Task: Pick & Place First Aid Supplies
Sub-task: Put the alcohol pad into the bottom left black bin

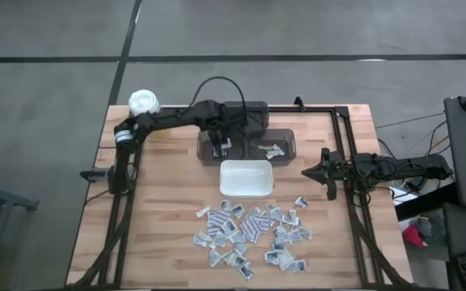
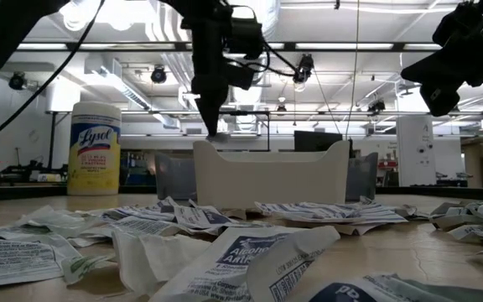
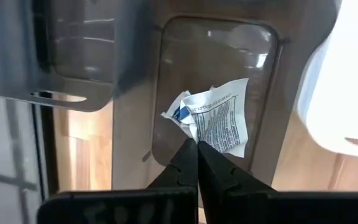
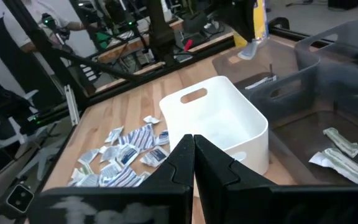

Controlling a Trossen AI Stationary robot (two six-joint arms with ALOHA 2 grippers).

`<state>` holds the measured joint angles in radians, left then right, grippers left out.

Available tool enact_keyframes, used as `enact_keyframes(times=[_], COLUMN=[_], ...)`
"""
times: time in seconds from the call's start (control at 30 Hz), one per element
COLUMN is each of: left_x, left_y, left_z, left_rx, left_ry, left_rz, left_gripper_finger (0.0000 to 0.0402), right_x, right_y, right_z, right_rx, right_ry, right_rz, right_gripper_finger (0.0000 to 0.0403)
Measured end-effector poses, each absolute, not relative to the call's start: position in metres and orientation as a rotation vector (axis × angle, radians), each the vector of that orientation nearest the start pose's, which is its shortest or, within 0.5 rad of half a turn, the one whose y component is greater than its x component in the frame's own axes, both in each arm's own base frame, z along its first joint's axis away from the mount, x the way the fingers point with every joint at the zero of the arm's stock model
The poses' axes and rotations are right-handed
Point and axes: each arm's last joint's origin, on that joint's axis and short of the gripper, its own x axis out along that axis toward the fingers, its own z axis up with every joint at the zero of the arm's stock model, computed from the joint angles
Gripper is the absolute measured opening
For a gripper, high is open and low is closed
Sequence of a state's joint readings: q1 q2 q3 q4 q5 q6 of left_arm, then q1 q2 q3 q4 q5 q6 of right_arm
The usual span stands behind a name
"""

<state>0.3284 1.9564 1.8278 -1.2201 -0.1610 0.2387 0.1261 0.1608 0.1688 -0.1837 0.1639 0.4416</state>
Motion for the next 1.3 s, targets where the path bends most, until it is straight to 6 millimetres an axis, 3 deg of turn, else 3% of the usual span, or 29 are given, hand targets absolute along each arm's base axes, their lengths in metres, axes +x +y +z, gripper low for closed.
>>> enact_keyframes(times=[0.33, 0.8, 1.3], left_x=[0.365, 0.358, 0.357], left_y=[0.161, 0.157, 0.157], left_z=[0.267, 0.205, 0.194], left_rx=[0.015, 0.011, -0.019], left_ry=[1.387, 1.489, 1.480], left_rz=[0.119, 0.072, 0.119], left_gripper_finger=[0.0000, 0.0000, 0.0000], right_x=[0.099, 0.099, 0.099], right_y=[0.008, 0.008, 0.008], right_z=[0.191, 0.191, 0.191], right_rx=[0.415, 0.415, 0.419], right_ry=[0.162, 0.162, 0.161], right_rz=[-0.077, -0.079, -0.080], right_gripper_finger=[0.0008, 0.0008, 0.0008])
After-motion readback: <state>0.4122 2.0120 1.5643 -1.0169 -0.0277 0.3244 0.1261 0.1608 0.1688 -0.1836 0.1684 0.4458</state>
